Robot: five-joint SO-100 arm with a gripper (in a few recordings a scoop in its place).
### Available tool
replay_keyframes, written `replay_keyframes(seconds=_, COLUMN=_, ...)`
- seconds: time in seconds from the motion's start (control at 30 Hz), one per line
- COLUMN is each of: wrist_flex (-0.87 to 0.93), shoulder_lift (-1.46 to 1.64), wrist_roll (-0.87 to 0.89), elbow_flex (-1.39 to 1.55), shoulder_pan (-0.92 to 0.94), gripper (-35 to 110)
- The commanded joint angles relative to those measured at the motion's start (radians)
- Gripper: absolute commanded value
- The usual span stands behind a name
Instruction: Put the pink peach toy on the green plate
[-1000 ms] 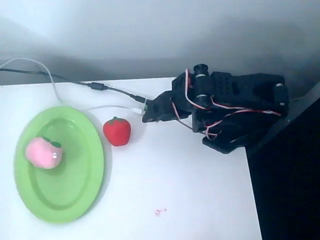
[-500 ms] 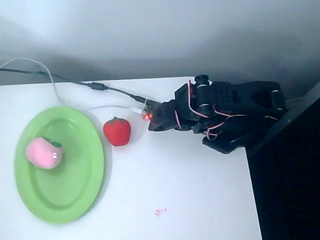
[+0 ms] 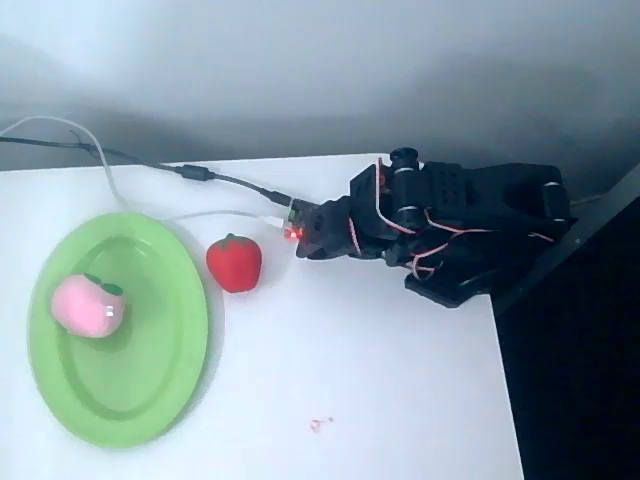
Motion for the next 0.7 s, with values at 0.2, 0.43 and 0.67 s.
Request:
replay_keyframes(seconds=0.2, wrist_flex=0.028, shoulder_lift=0.018, wrist_roll=0.000, elbow_flex=0.055, shoulder_pan=0.012, gripper=14)
replay_keyframes(seconds=0.43, wrist_flex=0.028, shoulder_lift=0.018, wrist_roll=0.000, elbow_flex=0.055, shoulder_pan=0.012, gripper=14)
replay_keyframes(seconds=0.67, wrist_flex=0.028, shoulder_lift=0.018, wrist_roll=0.000, elbow_flex=0.055, shoulder_pan=0.012, gripper=14)
